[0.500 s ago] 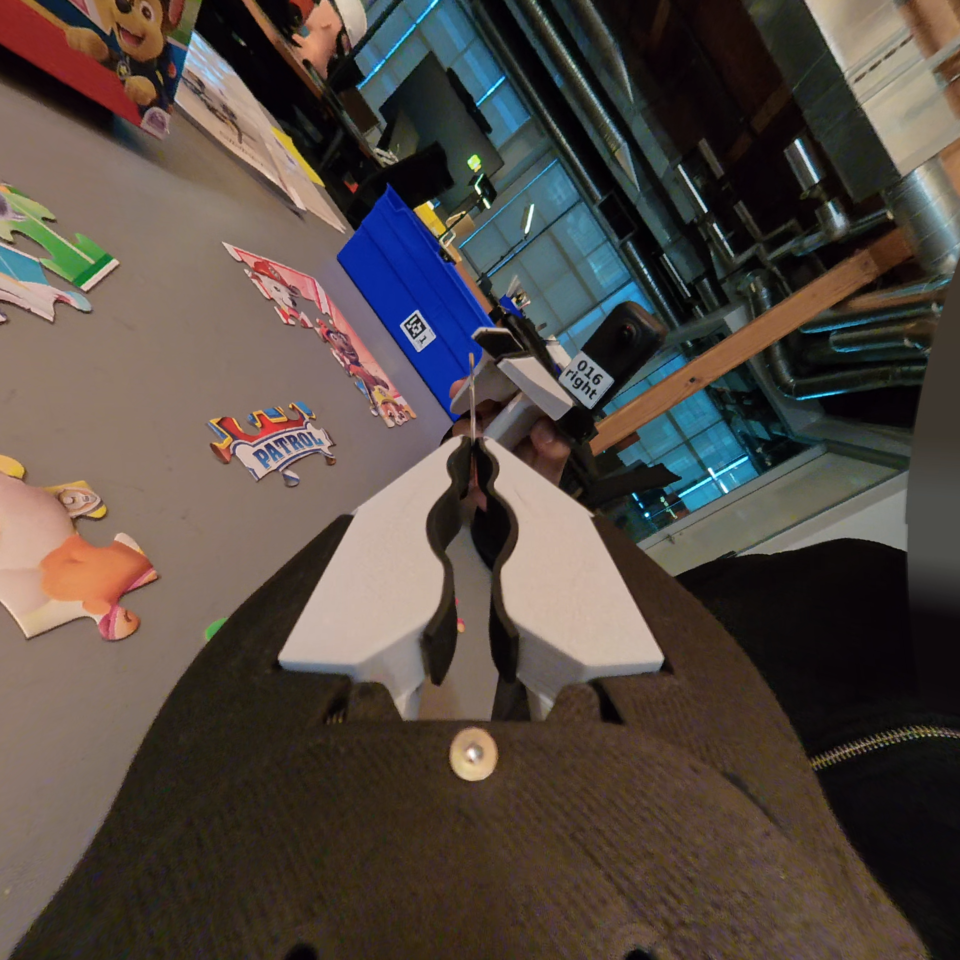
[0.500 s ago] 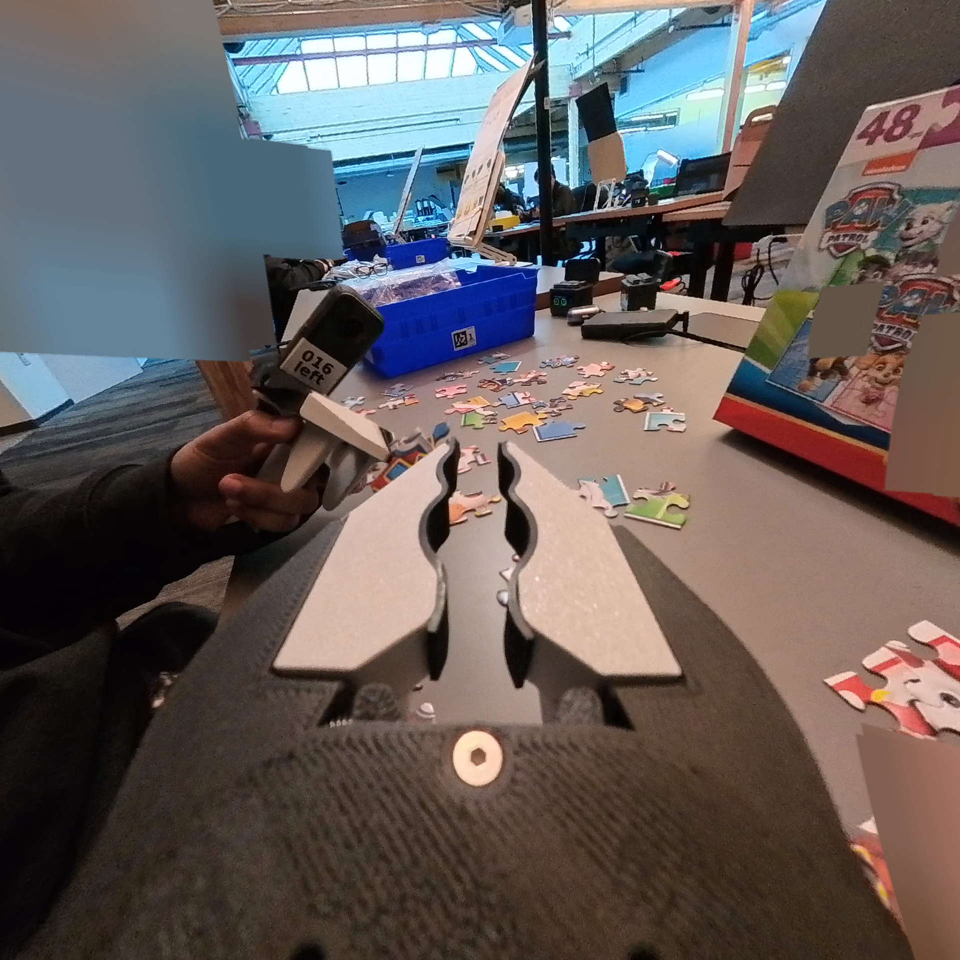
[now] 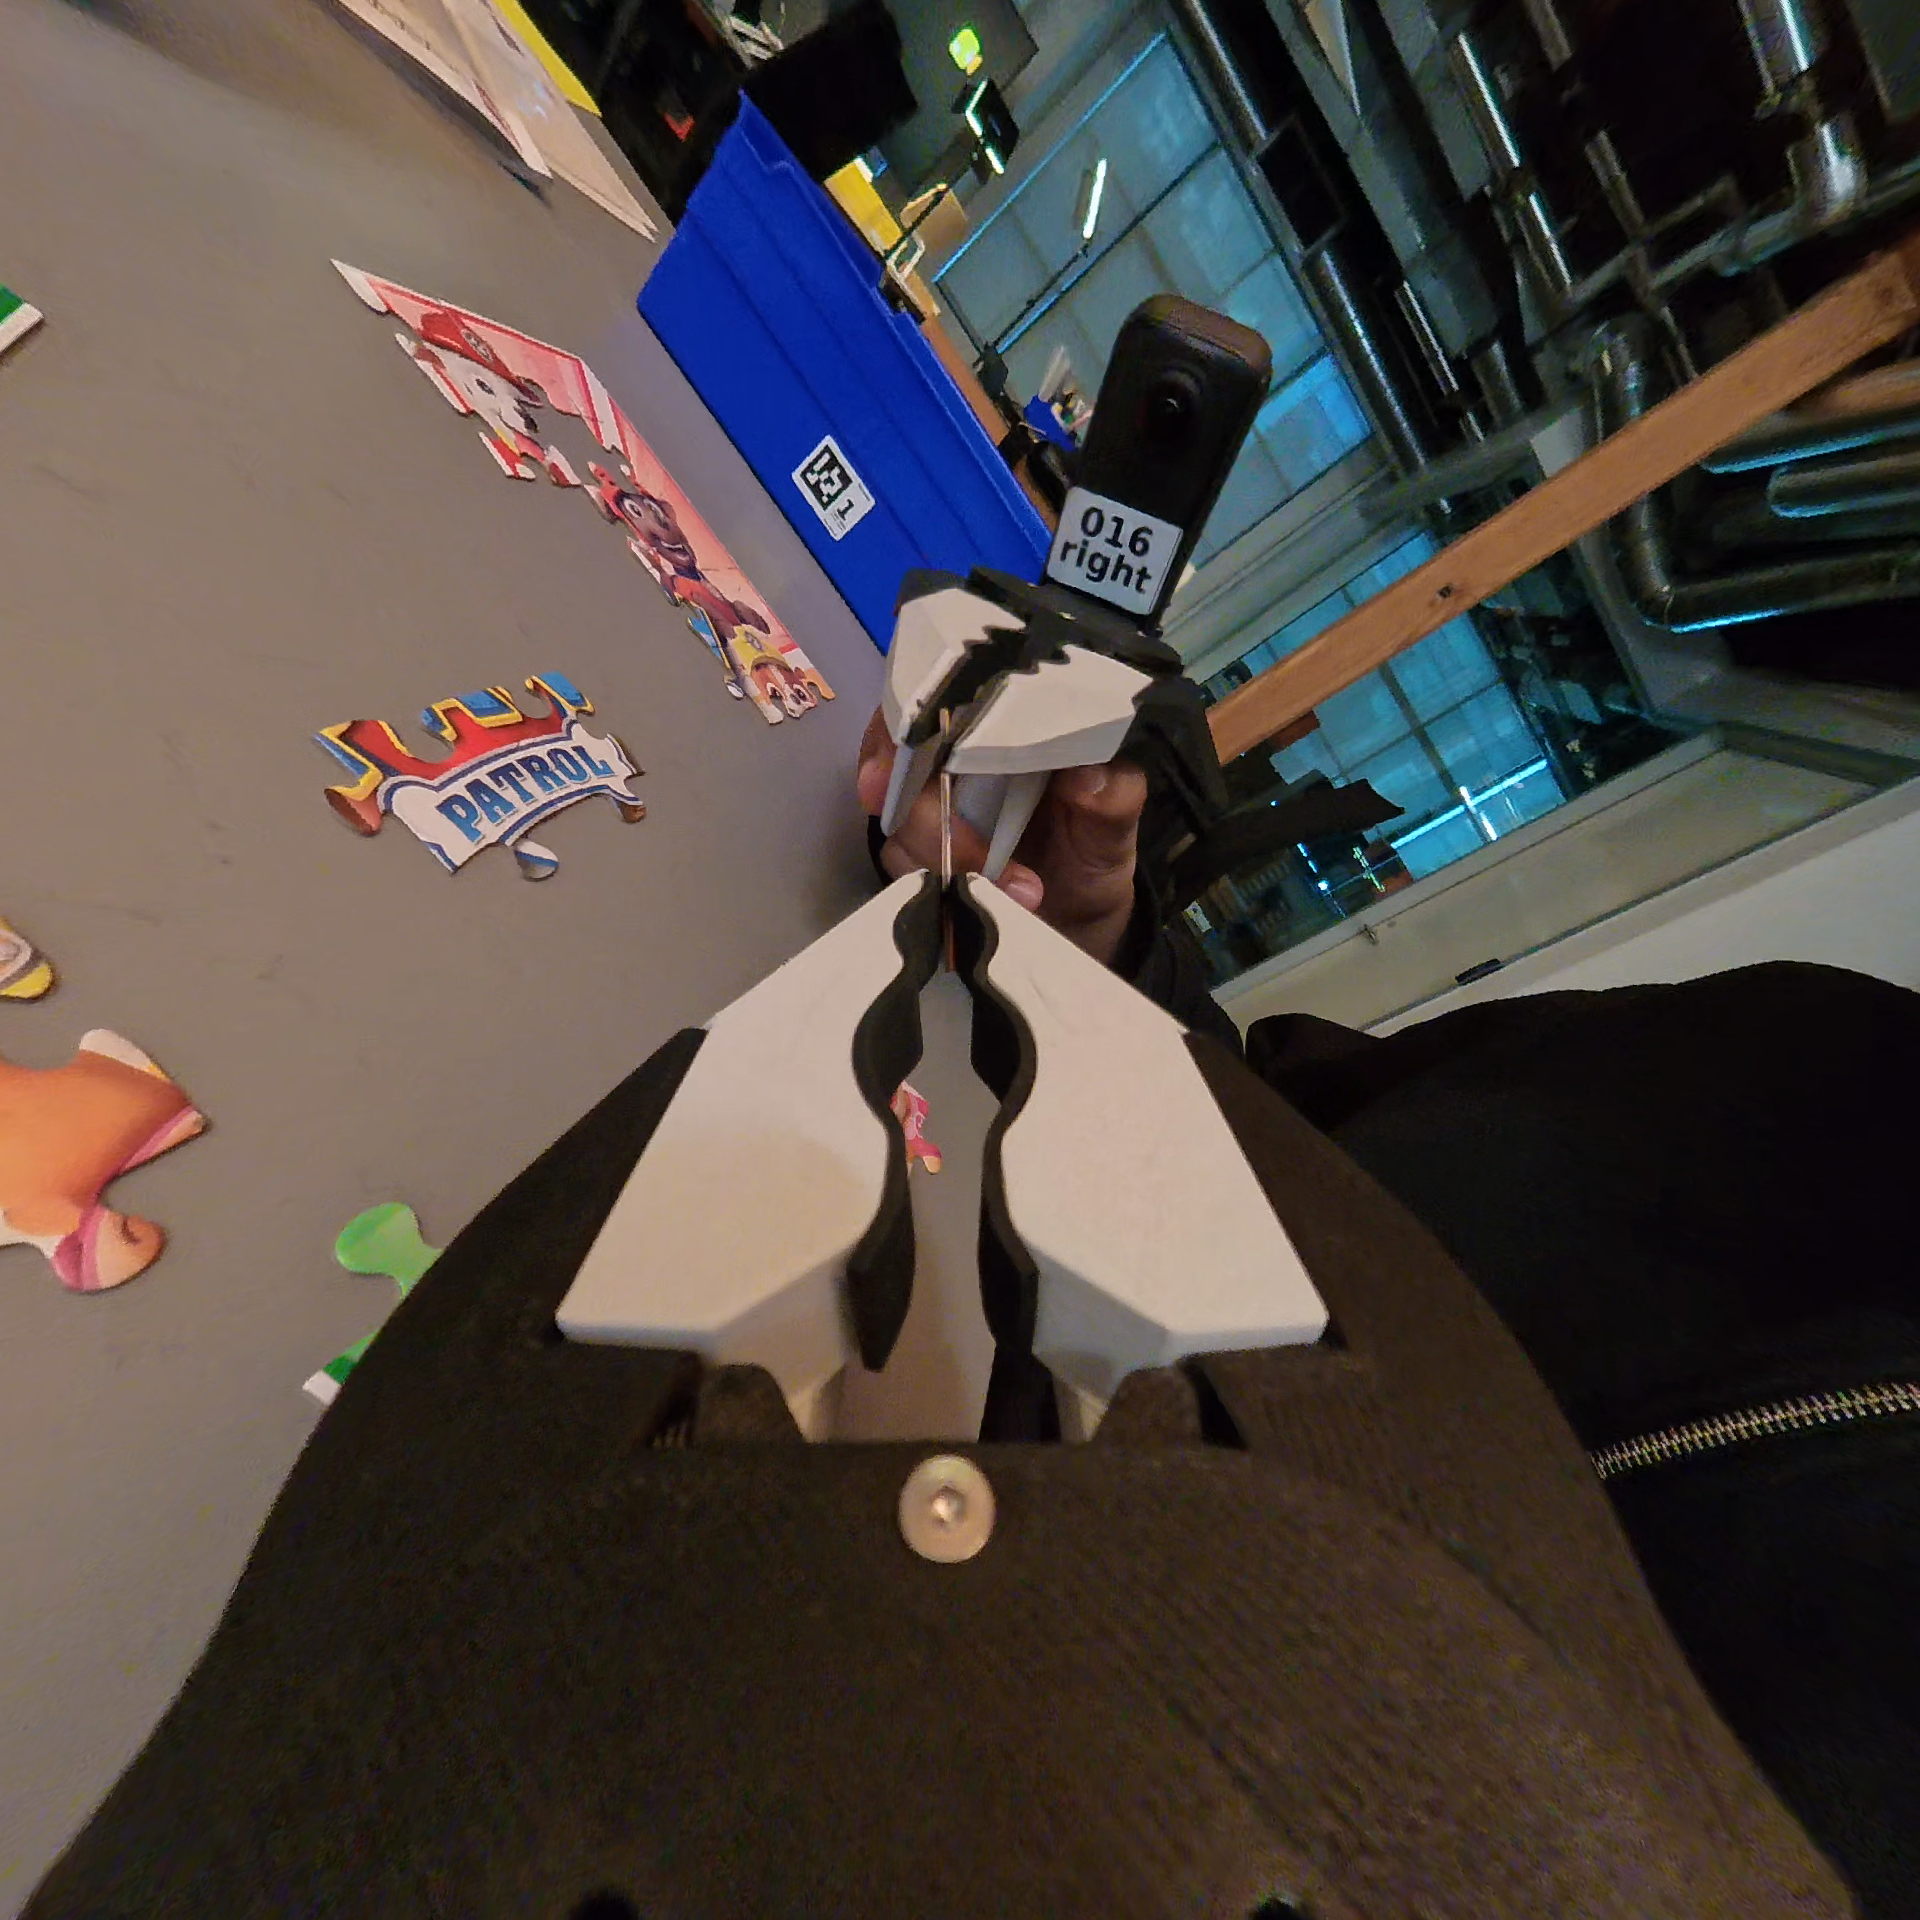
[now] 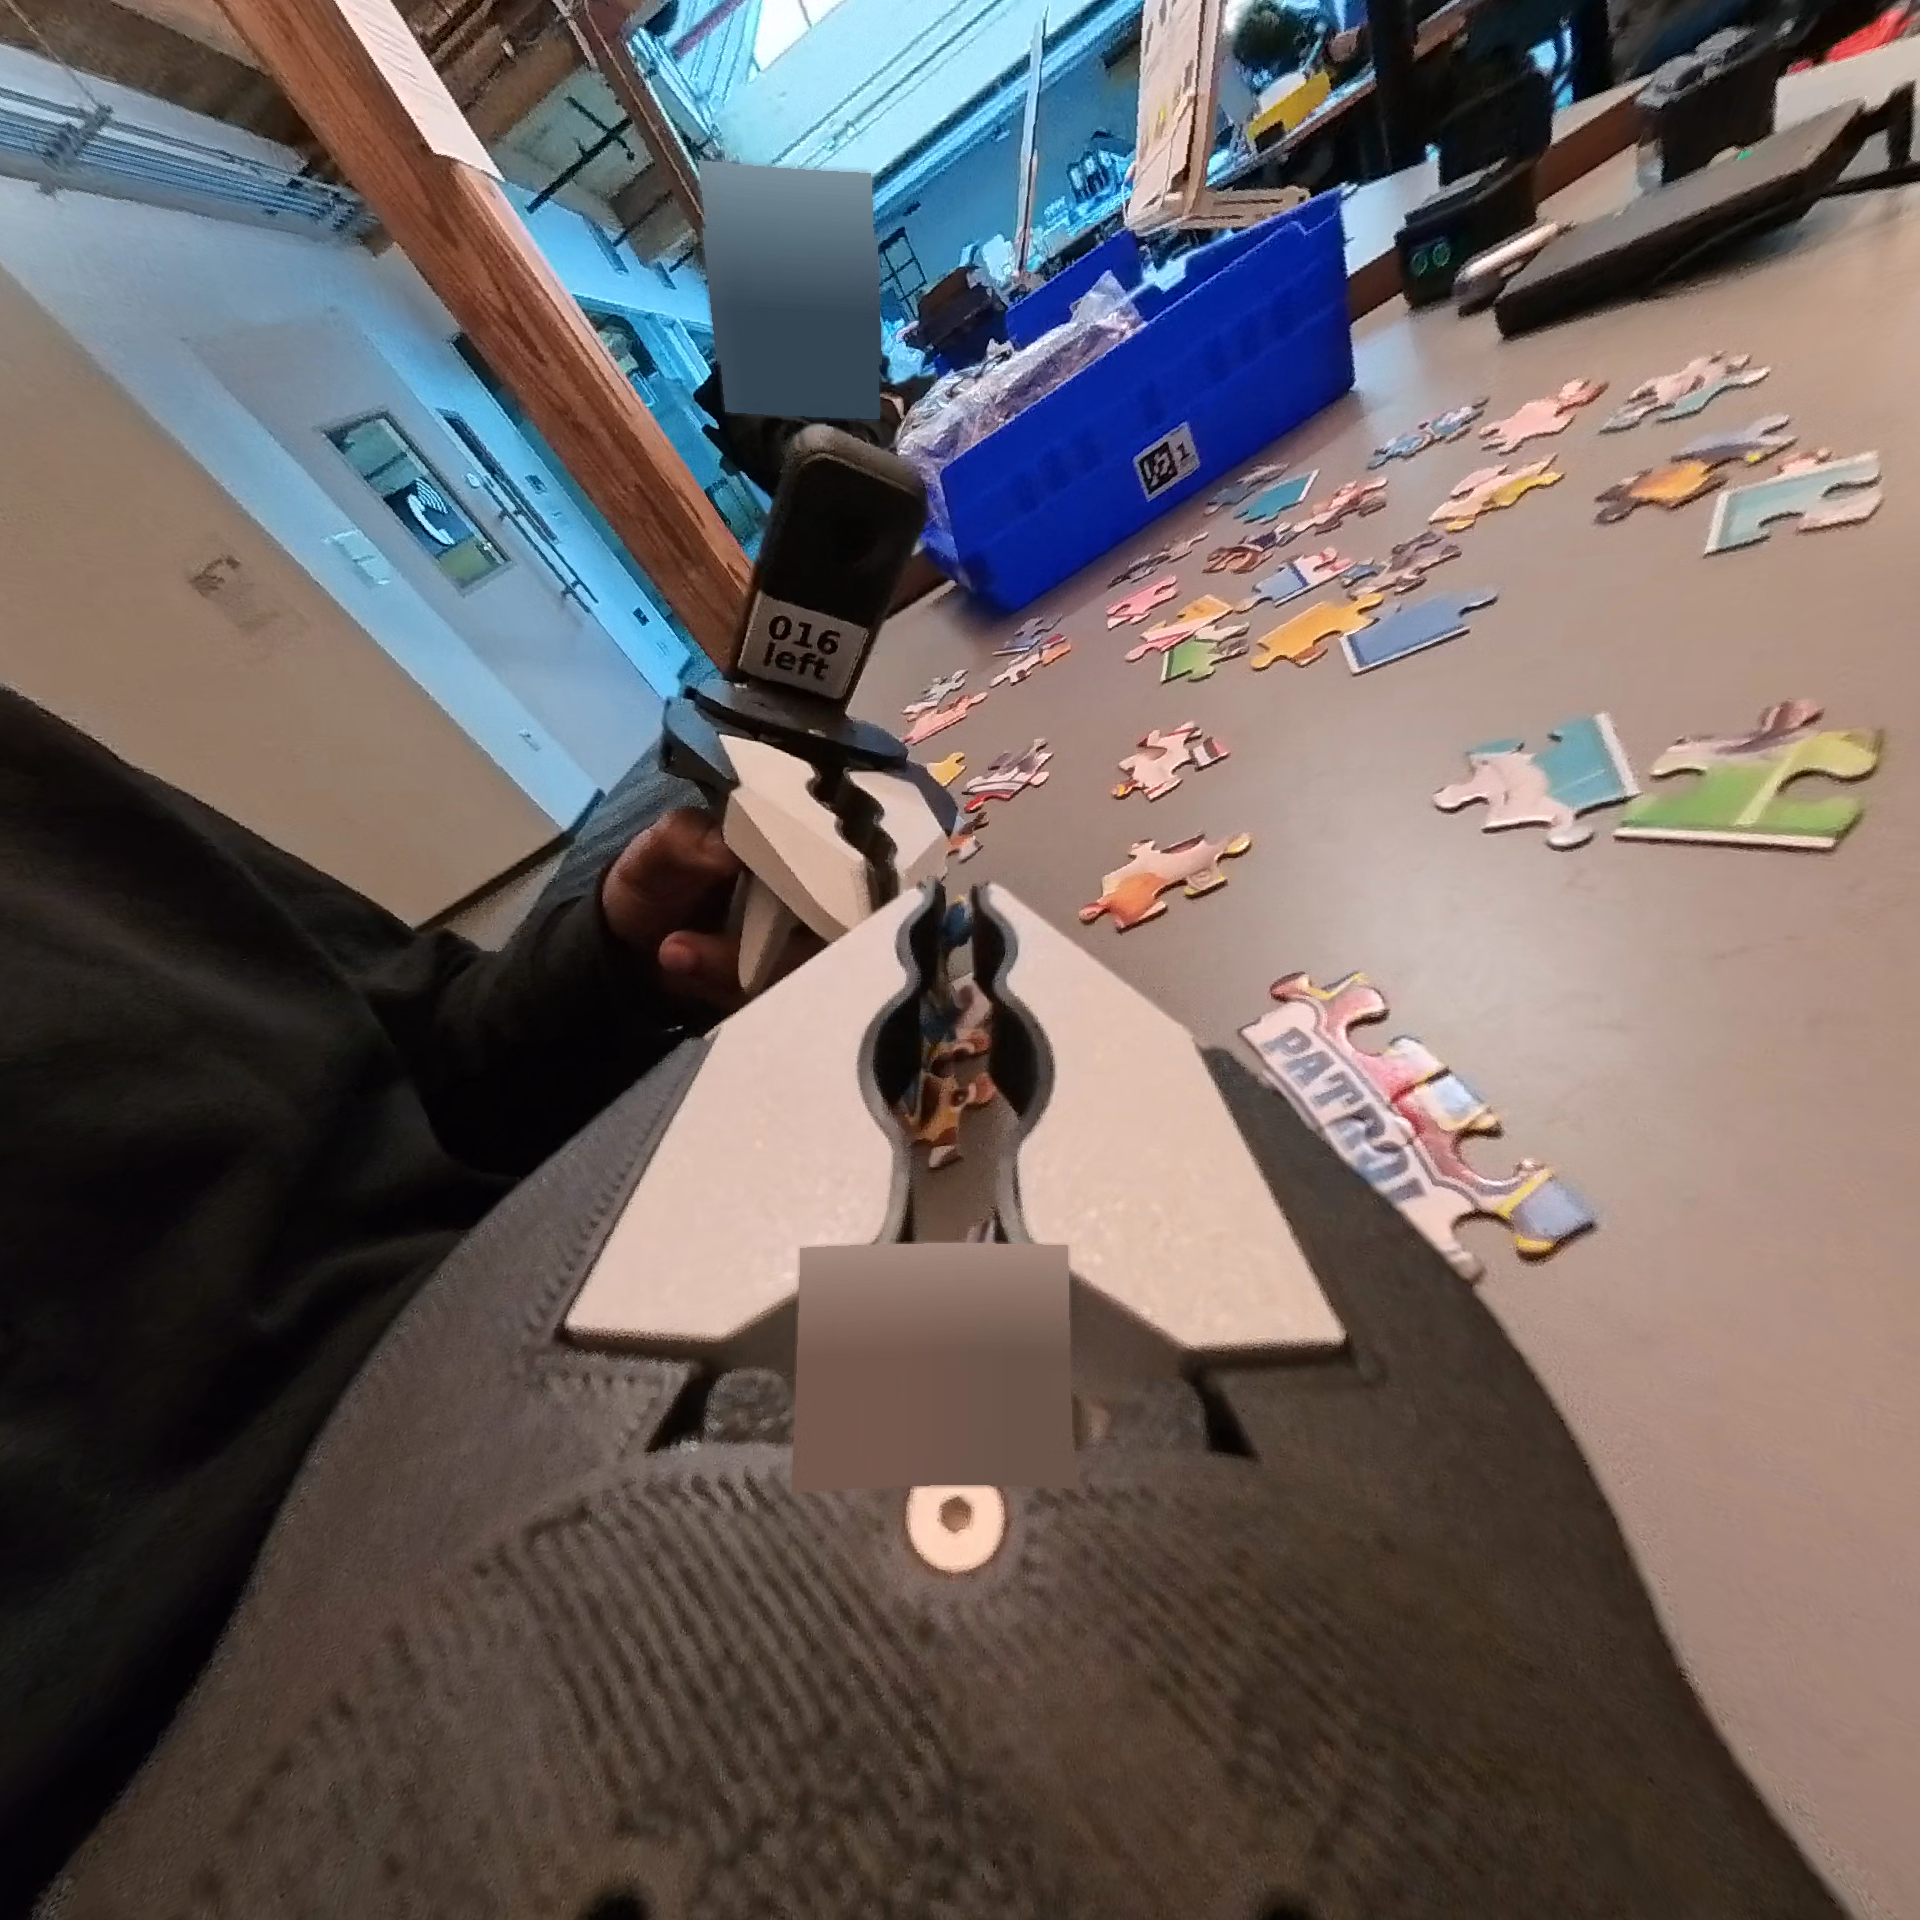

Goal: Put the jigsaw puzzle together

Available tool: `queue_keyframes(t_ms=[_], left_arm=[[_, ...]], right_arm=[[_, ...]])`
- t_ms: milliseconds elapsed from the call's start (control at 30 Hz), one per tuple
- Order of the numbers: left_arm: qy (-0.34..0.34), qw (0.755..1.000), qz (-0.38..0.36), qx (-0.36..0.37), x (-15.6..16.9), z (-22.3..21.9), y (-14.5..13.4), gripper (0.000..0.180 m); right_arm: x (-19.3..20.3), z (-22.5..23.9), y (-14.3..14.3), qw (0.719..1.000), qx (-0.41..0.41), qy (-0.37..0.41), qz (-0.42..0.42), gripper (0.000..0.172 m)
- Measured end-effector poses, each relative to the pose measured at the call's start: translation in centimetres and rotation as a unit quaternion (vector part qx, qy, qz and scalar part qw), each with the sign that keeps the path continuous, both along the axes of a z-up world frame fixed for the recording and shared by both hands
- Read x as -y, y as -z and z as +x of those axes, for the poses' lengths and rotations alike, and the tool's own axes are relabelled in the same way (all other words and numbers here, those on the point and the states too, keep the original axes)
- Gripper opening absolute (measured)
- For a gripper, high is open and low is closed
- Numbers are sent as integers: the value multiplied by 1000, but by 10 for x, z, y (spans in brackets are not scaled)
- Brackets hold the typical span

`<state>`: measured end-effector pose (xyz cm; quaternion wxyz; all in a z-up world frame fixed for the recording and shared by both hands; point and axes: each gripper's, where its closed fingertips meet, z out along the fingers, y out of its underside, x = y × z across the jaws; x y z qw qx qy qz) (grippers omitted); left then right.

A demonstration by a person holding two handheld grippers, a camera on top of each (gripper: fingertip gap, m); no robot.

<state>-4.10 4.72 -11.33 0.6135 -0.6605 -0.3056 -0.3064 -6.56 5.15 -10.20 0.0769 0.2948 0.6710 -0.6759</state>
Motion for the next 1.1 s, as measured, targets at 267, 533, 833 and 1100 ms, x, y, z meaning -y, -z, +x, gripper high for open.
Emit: queue_keyframes(t_ms=[267, 533, 833, 1100], left_arm=[[-25, 999, 33, 33, 10, -13, -5, 0], [-25, 999, 33, 18, 16, -14, -9, 0], [-64, 998, -4, -22, 17, -27, -7, 7], [-73, 970, -168, -159, 12, -35, 17, 7]], right_arm=[[3, 4, 3, 999, 39, -26, -22, 0], [10, 15, 4, 997, 45, -61, -19, 0], [-29, -27, -8, 996, 47, 65, -44, 0], [-32, -30, 5, 995, 4, 83, 57, 0]])
